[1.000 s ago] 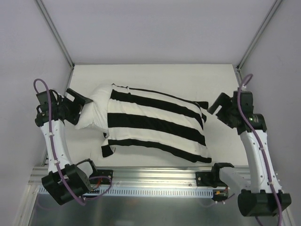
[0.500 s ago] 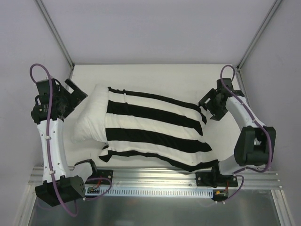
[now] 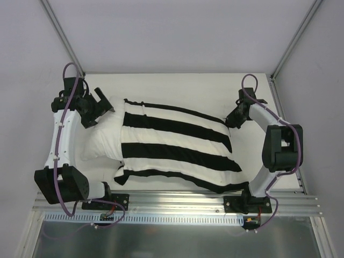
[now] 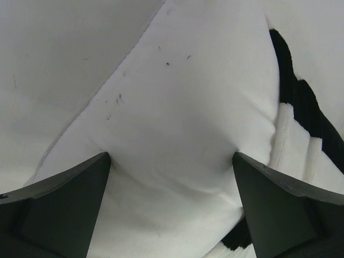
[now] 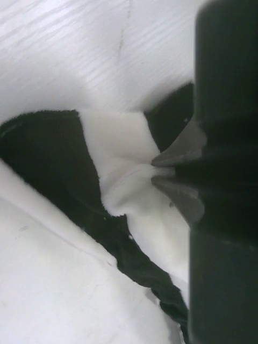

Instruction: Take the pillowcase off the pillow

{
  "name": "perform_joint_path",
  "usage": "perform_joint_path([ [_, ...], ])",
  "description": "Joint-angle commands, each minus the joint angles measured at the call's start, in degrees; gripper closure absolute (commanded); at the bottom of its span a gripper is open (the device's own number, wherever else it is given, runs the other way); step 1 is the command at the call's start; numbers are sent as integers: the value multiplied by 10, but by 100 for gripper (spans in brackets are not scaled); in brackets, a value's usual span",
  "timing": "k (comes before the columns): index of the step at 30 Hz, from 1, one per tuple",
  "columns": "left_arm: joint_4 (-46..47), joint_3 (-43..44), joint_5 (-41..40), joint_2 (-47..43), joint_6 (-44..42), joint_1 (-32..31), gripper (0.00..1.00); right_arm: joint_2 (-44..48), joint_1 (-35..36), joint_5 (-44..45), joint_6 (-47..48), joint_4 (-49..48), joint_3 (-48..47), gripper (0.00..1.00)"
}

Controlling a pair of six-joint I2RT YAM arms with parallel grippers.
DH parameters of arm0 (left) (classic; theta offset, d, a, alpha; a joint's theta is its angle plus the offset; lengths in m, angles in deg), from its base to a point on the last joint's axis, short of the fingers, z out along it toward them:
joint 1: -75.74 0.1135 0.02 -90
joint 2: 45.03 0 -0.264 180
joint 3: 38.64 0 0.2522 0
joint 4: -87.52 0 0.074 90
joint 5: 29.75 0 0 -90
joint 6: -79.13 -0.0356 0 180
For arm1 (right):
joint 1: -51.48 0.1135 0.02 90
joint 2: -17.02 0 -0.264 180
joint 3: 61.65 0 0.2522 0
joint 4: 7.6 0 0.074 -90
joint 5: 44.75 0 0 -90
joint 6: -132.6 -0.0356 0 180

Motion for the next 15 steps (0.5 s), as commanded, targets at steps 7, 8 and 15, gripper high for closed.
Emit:
perform_joint_path([
  [7, -22, 79, -23, 71, 13, -18, 1, 75, 9, -7, 8, -35, 0, 99],
  [8, -25, 87, -23, 77, 20, -18, 1, 86, 10, 2, 14, -34, 5, 99],
  [15, -20, 116, -10, 117, 92, -25, 1, 138, 38, 49, 42, -9, 1, 99],
])
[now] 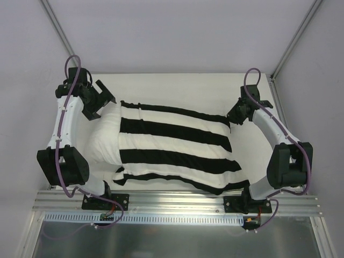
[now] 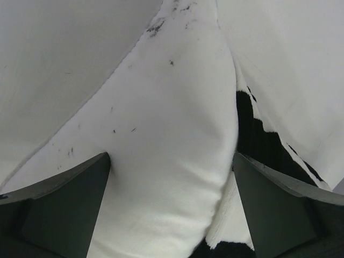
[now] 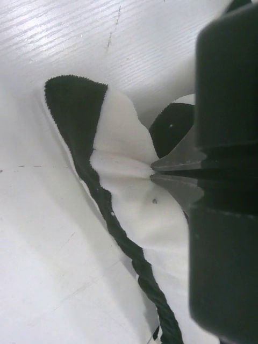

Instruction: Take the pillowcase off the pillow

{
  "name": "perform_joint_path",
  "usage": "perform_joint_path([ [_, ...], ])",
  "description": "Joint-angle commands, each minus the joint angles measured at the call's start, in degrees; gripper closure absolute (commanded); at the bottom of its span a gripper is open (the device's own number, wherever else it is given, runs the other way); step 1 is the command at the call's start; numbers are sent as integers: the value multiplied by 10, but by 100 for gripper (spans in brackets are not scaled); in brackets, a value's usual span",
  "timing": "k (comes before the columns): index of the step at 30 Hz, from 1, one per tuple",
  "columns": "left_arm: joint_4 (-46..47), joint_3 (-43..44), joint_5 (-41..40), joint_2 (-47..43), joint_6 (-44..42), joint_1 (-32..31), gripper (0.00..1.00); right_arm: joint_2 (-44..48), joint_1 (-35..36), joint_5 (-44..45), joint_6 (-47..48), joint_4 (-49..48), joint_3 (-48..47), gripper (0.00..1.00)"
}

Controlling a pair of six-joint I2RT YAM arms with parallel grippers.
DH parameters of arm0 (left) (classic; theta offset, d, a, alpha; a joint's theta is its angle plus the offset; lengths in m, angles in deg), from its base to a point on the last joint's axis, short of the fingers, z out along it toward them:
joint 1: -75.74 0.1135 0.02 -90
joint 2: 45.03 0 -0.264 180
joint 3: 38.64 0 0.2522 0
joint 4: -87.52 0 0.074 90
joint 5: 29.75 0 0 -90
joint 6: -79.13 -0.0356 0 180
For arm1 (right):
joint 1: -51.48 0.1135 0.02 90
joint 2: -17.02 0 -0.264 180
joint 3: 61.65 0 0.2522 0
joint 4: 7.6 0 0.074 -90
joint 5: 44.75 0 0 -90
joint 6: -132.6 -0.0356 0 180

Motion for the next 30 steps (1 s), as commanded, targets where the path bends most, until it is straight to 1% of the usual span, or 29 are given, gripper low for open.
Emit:
perform_joint_path([
  [1, -6, 30, -7, 13, 46, -9, 1, 29, 18, 33, 20, 5, -13, 99],
  [4, -8, 34, -9, 36, 40, -8, 1, 33, 23, 41, 23, 9, -11, 99],
  [6, -9, 0, -19, 37, 44, -11, 1, 35, 22, 43, 22, 9, -11, 99],
  [7, -8, -18, -25, 29, 51, -12, 1, 34, 22, 44, 21, 9, -11, 99],
  [8, -6, -62, -31, 24, 62, -14, 1, 33, 22, 47, 21, 9, -13, 99],
  [9, 2, -88, -29, 17, 77, -17, 1, 33, 22, 49, 21, 11, -14, 99],
  [10, 26, -129, -24, 8, 84, -19, 1, 32, 22, 50, 21, 12, -17, 99],
  [11, 39, -143, -12, 4, 90, -23, 4, 30, 22, 53, 19, 12, -19, 99],
  [12, 48, -154, -4, 4, 90, -25, 11, 29, 22, 56, 20, 16, -22, 99],
  [13, 53, -158, 3, 6, 89, -26, 24, 28, 22, 58, 20, 20, -26, 99],
  [14, 57, -156, 12, 9, 85, -27, 65, 27, 22, 65, 21, 22, -34, 99],
  [15, 57, -152, 16, 9, 81, -27, 88, 28, 21, 69, 20, 23, -36, 99],
  [16, 58, -142, 21, 9, 72, -27, 100, 28, 20, 71, 20, 23, -46, 99],
  [20, 57, -104, 8, -19, 56, -24, 100, 25, 0, 77, 29, 50, -92, 99],
  [22, 58, -87, 17, -47, 52, 0, 100, 43, -28, 73, 34, 66, -123, 99],
  [24, 58, -74, 44, -63, 28, 25, 100, 67, -63, 66, 37, 74, -140, 99],
  [25, 57, -64, 82, -66, 17, 50, 100, 94, -72, 56, 38, 75, -144, 99],
  [26, 57, -64, 101, -77, 5, 63, 100, 109, -107, 45, 39, 88, -150, 99],
  [27, 57, -73, 131, -84, 1, 88, 100, 147, -122, 33, 38, 92, -150, 99],
  [30, 57, -100, 158, -122, 10, 116, 100, 217, -164, 29, 39, 94, -132, 99],
])
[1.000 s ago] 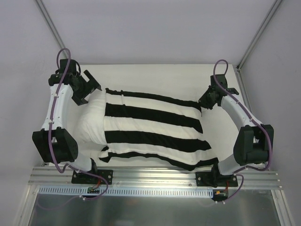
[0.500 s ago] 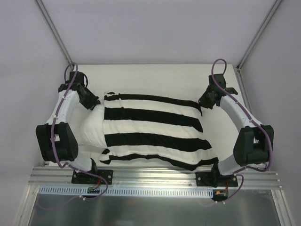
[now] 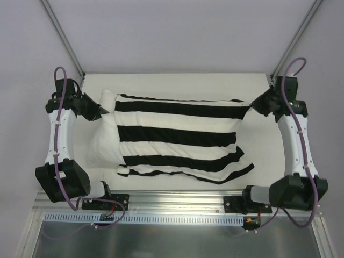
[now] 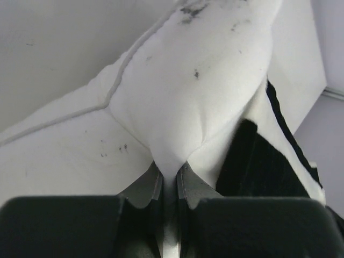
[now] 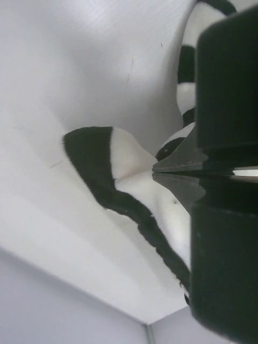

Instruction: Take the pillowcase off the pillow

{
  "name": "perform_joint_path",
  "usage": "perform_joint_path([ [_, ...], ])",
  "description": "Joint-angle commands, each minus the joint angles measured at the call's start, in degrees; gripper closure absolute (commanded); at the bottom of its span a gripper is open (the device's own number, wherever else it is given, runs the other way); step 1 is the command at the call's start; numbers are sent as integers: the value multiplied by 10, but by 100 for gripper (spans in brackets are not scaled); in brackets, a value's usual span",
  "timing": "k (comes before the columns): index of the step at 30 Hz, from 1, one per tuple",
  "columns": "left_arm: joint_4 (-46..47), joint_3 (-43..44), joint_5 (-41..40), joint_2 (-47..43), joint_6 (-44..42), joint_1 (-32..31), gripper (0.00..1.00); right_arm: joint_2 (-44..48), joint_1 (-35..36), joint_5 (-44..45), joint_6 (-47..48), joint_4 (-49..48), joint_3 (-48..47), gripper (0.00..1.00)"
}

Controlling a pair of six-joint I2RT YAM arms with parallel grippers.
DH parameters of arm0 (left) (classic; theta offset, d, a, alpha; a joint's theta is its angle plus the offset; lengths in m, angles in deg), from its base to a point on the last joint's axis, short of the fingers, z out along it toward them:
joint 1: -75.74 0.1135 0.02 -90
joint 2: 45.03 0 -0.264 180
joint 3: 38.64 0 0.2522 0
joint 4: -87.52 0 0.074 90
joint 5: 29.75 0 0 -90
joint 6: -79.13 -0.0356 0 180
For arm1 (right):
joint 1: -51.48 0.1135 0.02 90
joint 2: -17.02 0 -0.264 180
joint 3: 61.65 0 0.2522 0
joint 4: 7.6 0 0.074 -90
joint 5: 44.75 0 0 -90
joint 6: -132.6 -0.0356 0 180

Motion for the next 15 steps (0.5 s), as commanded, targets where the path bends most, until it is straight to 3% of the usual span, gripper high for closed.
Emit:
perform_joint_path([
  [1, 7, -17, 24, -60, -20, 51, 100, 141, -68, 42, 15, 1, -14, 99],
  [6, 9, -53, 3, -105, -6, 63, 100, 225, -127, 86, 17, 20, 73, 99],
  [10, 9, -57, 14, -122, -4, 101, 100, 252, -202, 57, 8, 19, 177, 99],
  [15, 9, -60, 17, -141, 12, 129, 100, 266, -249, 69, -1, 19, 186, 99],
])
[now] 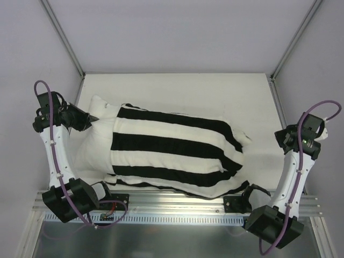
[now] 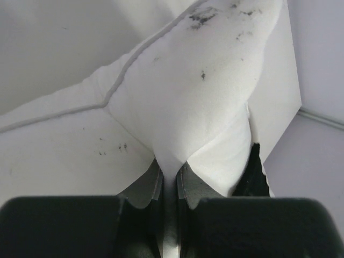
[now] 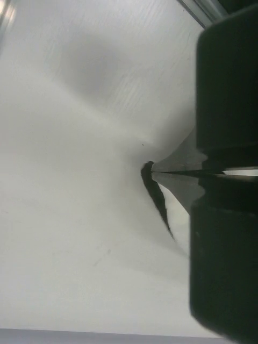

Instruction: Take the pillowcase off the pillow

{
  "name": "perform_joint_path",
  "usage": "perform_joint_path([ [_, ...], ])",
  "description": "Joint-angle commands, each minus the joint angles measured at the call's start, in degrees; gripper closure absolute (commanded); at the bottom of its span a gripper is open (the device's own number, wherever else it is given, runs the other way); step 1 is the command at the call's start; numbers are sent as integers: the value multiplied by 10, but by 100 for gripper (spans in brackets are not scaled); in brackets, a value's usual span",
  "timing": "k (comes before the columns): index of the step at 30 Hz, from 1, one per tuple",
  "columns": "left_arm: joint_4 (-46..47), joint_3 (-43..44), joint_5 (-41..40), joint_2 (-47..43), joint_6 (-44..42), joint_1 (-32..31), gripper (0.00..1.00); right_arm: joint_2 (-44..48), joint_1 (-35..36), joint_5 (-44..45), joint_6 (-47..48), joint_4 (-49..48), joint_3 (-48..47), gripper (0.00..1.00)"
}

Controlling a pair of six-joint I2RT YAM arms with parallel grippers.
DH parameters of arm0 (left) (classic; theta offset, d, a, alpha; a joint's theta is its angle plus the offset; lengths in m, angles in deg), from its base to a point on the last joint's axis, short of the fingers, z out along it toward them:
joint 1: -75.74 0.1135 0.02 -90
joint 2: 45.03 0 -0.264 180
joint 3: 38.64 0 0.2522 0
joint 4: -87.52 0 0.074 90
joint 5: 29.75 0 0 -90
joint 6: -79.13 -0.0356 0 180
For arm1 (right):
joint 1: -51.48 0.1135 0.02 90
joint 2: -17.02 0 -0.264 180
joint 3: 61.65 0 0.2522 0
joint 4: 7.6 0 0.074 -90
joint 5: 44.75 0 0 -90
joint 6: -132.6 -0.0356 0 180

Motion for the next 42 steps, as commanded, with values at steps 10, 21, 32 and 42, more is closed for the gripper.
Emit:
perform_joint_path([
  [10, 38, 52, 2, -32, 54, 60, 100, 1, -61, -50, 3, -28, -110, 99],
  [21, 58, 38, 56, -11, 40, 59, 100, -110, 201, -40, 38, -61, -83, 12],
  [32, 63, 40, 63, -1, 34, 46, 100, -288, 257, -101, -167, -154, -47, 4],
  [42, 63, 34, 64, -7, 28, 41, 100, -457, 316, -128, -324, -207, -102, 4],
])
